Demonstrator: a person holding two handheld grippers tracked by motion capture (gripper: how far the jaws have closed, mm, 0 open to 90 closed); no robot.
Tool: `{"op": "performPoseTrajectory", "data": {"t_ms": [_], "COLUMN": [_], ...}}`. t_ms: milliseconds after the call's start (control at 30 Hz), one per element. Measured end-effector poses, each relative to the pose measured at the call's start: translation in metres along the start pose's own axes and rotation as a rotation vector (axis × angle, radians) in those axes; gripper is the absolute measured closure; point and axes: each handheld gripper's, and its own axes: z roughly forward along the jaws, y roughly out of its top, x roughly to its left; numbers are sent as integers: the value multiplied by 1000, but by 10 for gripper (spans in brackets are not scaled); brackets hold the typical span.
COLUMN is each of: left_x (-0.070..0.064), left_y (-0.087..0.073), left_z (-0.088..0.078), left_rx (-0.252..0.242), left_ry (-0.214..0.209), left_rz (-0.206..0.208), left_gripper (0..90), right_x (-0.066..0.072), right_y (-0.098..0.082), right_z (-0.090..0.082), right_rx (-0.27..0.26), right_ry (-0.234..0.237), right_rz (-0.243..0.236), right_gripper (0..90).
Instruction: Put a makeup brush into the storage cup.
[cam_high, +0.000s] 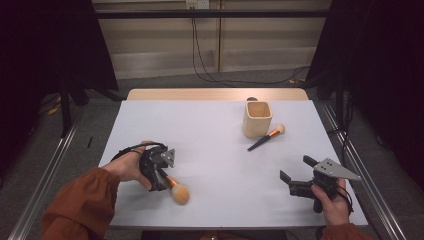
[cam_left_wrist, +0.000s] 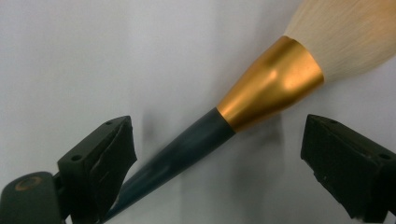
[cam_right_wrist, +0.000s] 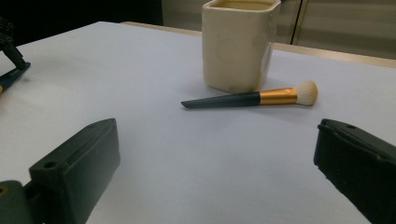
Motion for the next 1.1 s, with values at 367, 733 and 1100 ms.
{"op": "performPoseTrajectory", "data": {"t_ms": [367,733,1100], "left_x": [1,0,0], "left_y": [4,2,1], "left_z": [7,5,4], "left_rx": [27,30,38], "left_ry": [-52,-58,-57], "left_rz": [19,-16,-21], "left_gripper": [288,448,619], "right_x": [0,0,0], "right_y": [0,0,-1], "right_z": [0,0,0], "right_rx": [1,1,5], "right_ry": [0,1,-2], "right_rz": [4,2,1], "right_gripper": [1,1,1]}}
